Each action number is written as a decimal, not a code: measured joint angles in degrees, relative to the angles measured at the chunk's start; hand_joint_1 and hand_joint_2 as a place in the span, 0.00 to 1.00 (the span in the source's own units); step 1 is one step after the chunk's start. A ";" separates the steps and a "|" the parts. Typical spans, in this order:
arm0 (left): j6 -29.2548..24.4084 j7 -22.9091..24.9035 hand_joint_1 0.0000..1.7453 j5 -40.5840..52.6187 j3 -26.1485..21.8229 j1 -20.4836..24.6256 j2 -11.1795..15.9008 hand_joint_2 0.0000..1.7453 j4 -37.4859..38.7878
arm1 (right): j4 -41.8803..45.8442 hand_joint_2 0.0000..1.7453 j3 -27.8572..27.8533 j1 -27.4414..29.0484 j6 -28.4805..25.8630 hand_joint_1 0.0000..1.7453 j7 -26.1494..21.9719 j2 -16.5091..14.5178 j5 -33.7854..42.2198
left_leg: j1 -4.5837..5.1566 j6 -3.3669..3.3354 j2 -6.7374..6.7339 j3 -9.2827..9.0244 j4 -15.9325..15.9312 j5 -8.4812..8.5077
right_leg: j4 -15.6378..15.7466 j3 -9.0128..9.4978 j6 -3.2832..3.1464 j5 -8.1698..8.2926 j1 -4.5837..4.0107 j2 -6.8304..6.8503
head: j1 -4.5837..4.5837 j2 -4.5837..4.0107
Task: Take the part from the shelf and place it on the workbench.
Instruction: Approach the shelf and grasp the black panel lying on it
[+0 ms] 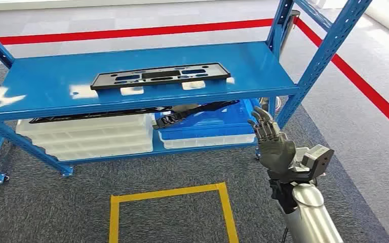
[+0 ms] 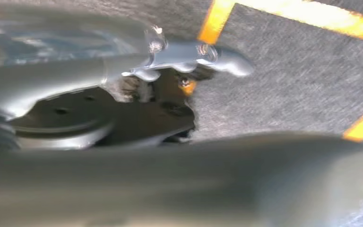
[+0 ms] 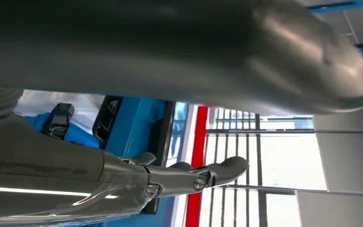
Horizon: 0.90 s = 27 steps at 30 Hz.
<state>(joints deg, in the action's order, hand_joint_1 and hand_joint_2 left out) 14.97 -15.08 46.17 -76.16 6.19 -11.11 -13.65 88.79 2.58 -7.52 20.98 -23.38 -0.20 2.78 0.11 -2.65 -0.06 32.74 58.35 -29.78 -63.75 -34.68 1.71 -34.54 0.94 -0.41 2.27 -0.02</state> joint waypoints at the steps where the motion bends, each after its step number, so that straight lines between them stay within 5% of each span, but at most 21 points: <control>1: 0.01 0.06 0.00 0.01 -0.03 -0.02 -0.05 0.00 0.01 | 0.00 0.00 0.04 0.00 0.00 0.00 0.00 0.06 0.00 | 0.00 -0.01 -0.03 0.00 0.01 0.00 | -1.99 -0.90 0.10 -1.01 0.04 0.02 | 0.00 0.00; 3: 0.05 0.16 0.00 0.03 -0.11 -0.05 -0.17 0.00 0.07 | -0.03 0.00 0.13 0.11 -0.02 0.00 0.02 0.21 0.01 | -0.01 -0.04 -0.11 0.01 0.04 0.00 | -7.43 -3.41 0.35 -3.29 0.09 0.07 | 0.00 0.00; 5: 0.10 0.19 0.00 0.03 -0.20 -0.07 -0.25 0.00 0.14 | -0.11 0.00 0.17 0.32 -0.05 0.00 0.04 0.41 0.02 | -0.01 0.00 -0.20 -0.04 0.08 -0.02 | -10.43 -4.81 0.62 -3.45 0.15 0.14 | 0.00 0.00; 9: 0.32 0.20 0.00 0.03 -0.38 0.00 -0.31 0.00 0.26 | -0.25 0.00 0.24 0.26 -0.07 0.00 0.05 0.73 0.03 | 0.09 0.61 -0.22 -0.33 0.39 -0.37 | 1.81 1.11 0.46 2.99 0.17 0.48 | 0.01 0.00; 14: 0.56 0.22 0.00 0.03 -0.51 0.05 -0.38 0.00 0.32 | -0.28 0.00 0.42 0.26 -0.08 0.00 0.04 0.93 0.10 | 0.05 1.82 -0.19 -0.17 0.91 -0.94 | 4.50 2.16 -1.24 3.47 0.00 0.41 | 0.03 0.00; 16: 0.62 0.22 0.00 0.04 -0.51 0.09 -0.40 0.00 0.32 | -0.27 0.00 0.49 0.20 -0.07 0.00 0.03 0.96 0.13 | -0.15 2.43 -0.17 1.41 4.61 -3.43 | 4.63 2.23 -1.81 3.56 0.26 0.46 | 0.05 0.00; 18: 0.68 0.22 0.00 0.05 -0.51 0.01 -0.43 0.00 0.32 | -0.29 0.00 0.52 0.27 -0.08 0.00 0.03 0.96 0.14 | -0.40 2.91 -0.16 4.95 12.20 -6.99 | 4.62 2.22 -2.07 3.49 0.23 0.47 | 0.06 0.00; 20: 0.70 0.22 0.00 0.05 -0.51 -0.10 -0.43 0.00 0.32 | -0.32 0.00 0.52 0.36 -0.08 0.00 0.03 0.96 0.17 | -0.51 3.07 -0.16 7.28 16.72 -7.82 | 4.61 2.28 -2.10 3.42 0.20 0.41 | 0.06 0.00; 21: 0.70 0.22 0.00 0.06 -0.51 -0.13 -0.43 0.00 0.32 | -0.31 0.00 0.52 0.39 -0.08 0.00 0.02 0.96 0.19 | -0.51 3.00 -0.16 7.01 15.80 -6.57 | 4.60 2.39 -2.09 3.35 0.19 0.34 | 0.06 0.00; 24: 0.70 0.22 0.00 0.09 -0.51 -0.10 -0.42 0.00 0.32 | -0.28 0.00 0.52 0.39 -0.07 0.00 -0.06 0.97 0.23 | -0.28 2.17 -0.04 2.38 5.09 -0.62 | 4.58 2.92 -1.74 2.90 0.14 0.11 | 0.06 0.00; 27: 0.70 0.20 0.00 0.12 -0.51 -0.02 -0.42 0.00 0.32 | -0.26 0.00 0.53 0.49 -0.07 0.00 -0.17 0.98 0.27 | 0.13 1.59 0.09 0.63 1.08 -0.14 | 4.67 2.86 -0.91 2.66 0.10 0.09 | 0.05 0.00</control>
<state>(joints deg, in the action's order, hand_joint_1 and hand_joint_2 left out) 15.67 -14.88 46.29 -76.67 6.17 -11.54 -13.33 88.54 3.11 -7.04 20.91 -23.55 0.79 3.04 0.25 -1.06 0.03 33.37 59.43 -29.92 -59.08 -31.82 0.80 -31.88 1.03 -0.32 2.32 -0.02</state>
